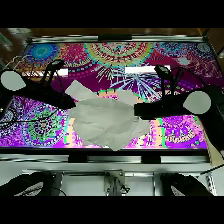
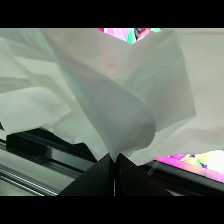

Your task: Fold the shirts.

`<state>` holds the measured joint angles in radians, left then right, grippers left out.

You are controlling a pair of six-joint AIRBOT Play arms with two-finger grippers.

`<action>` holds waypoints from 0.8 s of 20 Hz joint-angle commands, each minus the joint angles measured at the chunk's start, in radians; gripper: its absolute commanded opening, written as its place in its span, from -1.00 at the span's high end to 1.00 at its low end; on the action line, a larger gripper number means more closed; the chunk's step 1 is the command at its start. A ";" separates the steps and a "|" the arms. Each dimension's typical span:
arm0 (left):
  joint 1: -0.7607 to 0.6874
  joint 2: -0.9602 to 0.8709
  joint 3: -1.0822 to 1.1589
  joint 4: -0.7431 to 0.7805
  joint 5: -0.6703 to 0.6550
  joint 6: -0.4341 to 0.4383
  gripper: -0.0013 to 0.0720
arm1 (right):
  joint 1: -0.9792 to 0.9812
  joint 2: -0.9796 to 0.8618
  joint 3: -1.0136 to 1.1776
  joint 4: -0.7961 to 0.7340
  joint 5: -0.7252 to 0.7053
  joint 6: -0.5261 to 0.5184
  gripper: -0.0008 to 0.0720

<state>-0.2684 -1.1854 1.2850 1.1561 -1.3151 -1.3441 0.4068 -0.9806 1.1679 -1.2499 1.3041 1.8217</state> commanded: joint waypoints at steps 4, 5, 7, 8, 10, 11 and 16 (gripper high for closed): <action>0.000 -0.069 -0.036 -0.012 0.037 -0.004 0.80 | 0.000 -0.092 -0.027 0.049 -0.044 -0.003 0.76; 0.002 -0.079 -0.036 -0.007 0.036 -0.004 0.79 | 0.001 -0.102 -0.027 0.078 -0.046 -0.009 0.76; 0.002 -0.086 -0.036 0.000 0.036 -0.004 0.79 | 0.031 -0.105 -0.026 0.081 -0.056 -0.028 0.76; 0.002 -0.086 -0.036 0.004 0.036 -0.003 0.66 | 0.053 -0.105 -0.026 0.073 -0.056 -0.028 0.76; 0.002 -0.085 -0.035 0.043 0.031 -0.004 0.05 | 0.095 -0.105 -0.026 0.062 -0.055 -0.028 0.76; 0.003 -0.083 -0.034 0.085 0.024 -0.004 -0.10 | 0.109 -0.105 -0.026 0.063 -0.055 -0.028 0.76; 0.139 -0.053 0.084 0.163 -0.009 -0.004 -0.29 | 0.127 -0.105 -0.026 0.065 -0.055 -0.028 0.76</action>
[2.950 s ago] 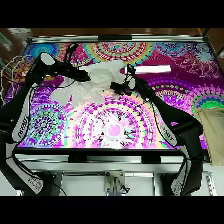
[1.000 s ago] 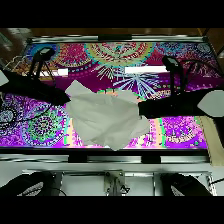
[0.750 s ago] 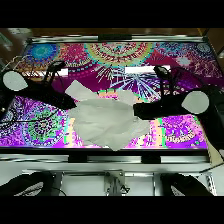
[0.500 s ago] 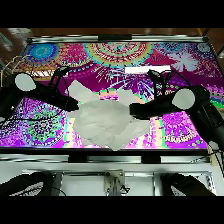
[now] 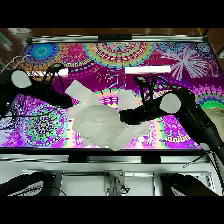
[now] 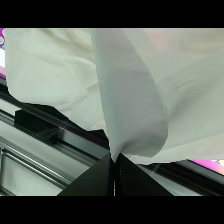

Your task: Fold the shirts.

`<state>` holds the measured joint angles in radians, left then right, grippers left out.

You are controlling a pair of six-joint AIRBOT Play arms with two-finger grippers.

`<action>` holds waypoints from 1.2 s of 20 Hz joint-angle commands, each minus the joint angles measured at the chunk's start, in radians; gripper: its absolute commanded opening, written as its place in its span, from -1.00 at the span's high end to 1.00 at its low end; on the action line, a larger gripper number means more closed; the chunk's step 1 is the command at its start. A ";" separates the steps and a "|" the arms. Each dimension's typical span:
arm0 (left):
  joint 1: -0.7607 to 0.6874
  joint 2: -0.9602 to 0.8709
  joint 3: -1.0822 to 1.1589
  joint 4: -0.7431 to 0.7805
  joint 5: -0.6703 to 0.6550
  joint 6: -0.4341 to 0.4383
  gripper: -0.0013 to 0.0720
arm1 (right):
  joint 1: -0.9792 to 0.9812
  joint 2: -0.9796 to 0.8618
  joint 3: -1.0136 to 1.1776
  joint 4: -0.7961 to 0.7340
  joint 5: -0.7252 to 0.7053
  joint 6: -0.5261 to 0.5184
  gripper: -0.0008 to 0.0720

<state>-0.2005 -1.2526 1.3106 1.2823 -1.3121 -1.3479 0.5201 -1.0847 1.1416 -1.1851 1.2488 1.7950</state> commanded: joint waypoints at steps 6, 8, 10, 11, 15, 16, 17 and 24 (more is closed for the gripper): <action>0.354 0.030 0.247 0.027 -0.018 -0.008 -0.58 | 0.014 -0.001 0.000 0.005 -0.007 0.002 0.76; 0.426 0.025 0.253 0.124 -0.021 0.050 -0.50 | 0.014 -0.001 0.000 0.007 -0.026 0.003 0.76; 0.478 0.001 0.251 0.196 0.029 0.080 -0.50 | 0.014 -0.001 0.000 0.007 -0.045 0.011 0.76; 0.508 -0.026 0.251 0.191 0.055 0.075 -0.51 | 0.014 -0.002 0.000 0.006 -0.055 0.018 0.76; 0.589 -0.150 0.252 0.181 0.075 0.033 -0.92 | 0.014 -0.010 0.000 0.009 -0.068 0.032 0.76; 0.606 -0.173 0.252 0.181 0.080 0.034 -0.98 | 0.014 -0.010 0.000 0.009 -0.063 0.034 0.76; 0.625 -0.198 0.253 0.181 0.082 0.035 -0.98 | 0.014 -0.010 0.000 0.009 -0.059 0.034 0.76; 0.750 -0.357 0.311 0.143 0.155 0.058 -0.98 | 0.014 -0.014 0.000 -0.017 -0.059 0.101 0.76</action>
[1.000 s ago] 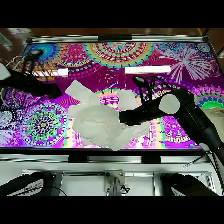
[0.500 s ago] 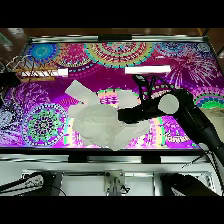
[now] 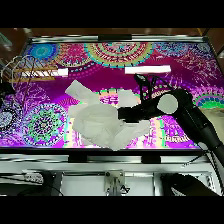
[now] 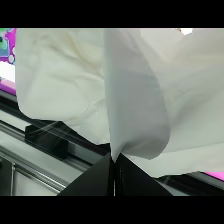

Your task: Fold the shirts.

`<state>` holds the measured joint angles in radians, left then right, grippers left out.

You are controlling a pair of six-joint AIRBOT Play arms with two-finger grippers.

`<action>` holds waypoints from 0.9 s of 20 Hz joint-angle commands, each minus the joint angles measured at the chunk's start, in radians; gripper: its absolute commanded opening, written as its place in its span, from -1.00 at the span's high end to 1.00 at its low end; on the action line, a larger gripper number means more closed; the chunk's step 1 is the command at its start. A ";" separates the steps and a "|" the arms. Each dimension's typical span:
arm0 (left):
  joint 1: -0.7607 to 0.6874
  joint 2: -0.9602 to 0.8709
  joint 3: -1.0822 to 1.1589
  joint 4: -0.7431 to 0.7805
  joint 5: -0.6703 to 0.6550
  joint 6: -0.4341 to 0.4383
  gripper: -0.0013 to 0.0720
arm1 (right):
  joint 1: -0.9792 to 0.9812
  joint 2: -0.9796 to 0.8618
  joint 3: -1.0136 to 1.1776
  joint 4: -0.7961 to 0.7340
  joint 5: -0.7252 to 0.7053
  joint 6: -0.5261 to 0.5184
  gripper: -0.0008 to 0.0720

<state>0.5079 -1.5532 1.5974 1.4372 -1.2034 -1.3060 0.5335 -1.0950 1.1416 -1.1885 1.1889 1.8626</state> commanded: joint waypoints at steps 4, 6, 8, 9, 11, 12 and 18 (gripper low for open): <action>0.048 -0.133 0.037 0.007 0.051 0.086 -0.96 | 0.000 -0.041 -0.001 -0.032 0.008 0.080 0.76; 0.047 -0.167 0.038 0.007 0.071 0.087 -0.96 | 0.000 -0.072 -0.001 -0.019 0.010 0.089 0.76; 0.047 -0.193 0.038 0.007 0.087 0.090 -0.96 | 0.000 -0.099 -0.001 0.007 0.020 0.089 0.76; 0.047 -0.207 0.038 0.007 0.085 0.091 -0.96 | 0.000 -0.109 -0.001 0.013 0.021 0.089 0.76; 0.047 -0.231 0.038 0.007 0.086 0.095 -0.96 | 0.000 -0.117 -0.001 0.013 0.029 0.089 0.76; 0.047 -0.239 0.038 0.007 0.090 0.107 -0.96 | 0.000 -0.116 -0.001 0.014 0.044 0.088 0.76; 0.047 -0.285 0.038 0.006 0.088 0.128 -0.96 | 0.000 -0.116 -0.001 0.019 0.108 0.077 0.76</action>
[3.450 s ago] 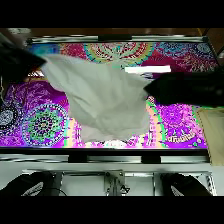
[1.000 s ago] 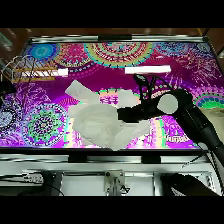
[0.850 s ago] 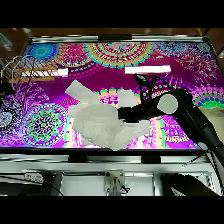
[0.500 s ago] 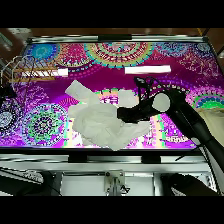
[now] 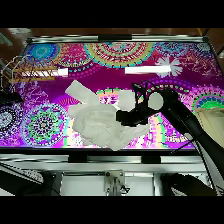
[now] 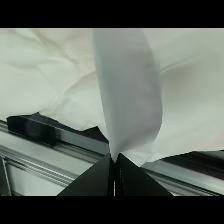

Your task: Fold the shirts.

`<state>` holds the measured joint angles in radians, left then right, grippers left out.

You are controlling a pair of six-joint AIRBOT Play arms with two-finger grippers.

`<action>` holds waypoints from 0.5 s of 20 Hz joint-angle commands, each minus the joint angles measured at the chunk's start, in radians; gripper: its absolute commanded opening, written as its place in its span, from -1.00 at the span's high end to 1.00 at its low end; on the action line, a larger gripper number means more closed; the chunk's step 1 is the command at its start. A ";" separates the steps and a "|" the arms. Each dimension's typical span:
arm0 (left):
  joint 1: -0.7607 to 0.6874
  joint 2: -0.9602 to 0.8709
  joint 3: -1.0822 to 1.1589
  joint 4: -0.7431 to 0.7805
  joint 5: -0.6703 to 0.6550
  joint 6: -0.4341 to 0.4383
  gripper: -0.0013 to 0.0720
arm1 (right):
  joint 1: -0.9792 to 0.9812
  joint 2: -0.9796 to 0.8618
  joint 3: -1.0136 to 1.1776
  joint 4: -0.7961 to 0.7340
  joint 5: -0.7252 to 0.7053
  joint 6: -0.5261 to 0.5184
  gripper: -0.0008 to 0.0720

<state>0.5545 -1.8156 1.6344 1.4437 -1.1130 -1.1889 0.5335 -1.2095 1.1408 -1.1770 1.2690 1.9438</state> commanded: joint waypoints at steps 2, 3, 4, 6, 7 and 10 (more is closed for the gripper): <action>-0.002 -0.030 0.001 -0.014 0.022 0.019 -0.81 | 0.000 -0.002 0.000 0.018 0.049 -0.004 0.76; -0.003 -0.034 0.001 -0.025 0.027 0.032 -0.78 | 0.000 -0.002 0.000 0.017 0.057 -0.004 0.76; -0.006 -0.039 0.001 -0.029 0.030 0.037 -0.69 | 0.000 -0.002 0.000 0.016 0.060 -0.004 0.76; -0.011 -0.049 0.001 -0.031 0.024 0.036 -0.68 | 0.000 -0.002 0.000 0.023 0.066 -0.004 0.76; -0.013 -0.053 0.000 -0.030 0.024 0.036 -0.67 | 0.000 -0.002 0.000 0.028 0.076 -0.004 0.76; -0.012 -0.063 0.001 -0.029 0.025 0.037 -0.46 | 0.000 -0.002 0.000 0.032 0.117 -0.004 0.76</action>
<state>0.5434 -1.8675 1.6348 1.4170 -1.0901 -1.1553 0.5335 -1.2106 1.1408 -1.1515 1.3476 1.9392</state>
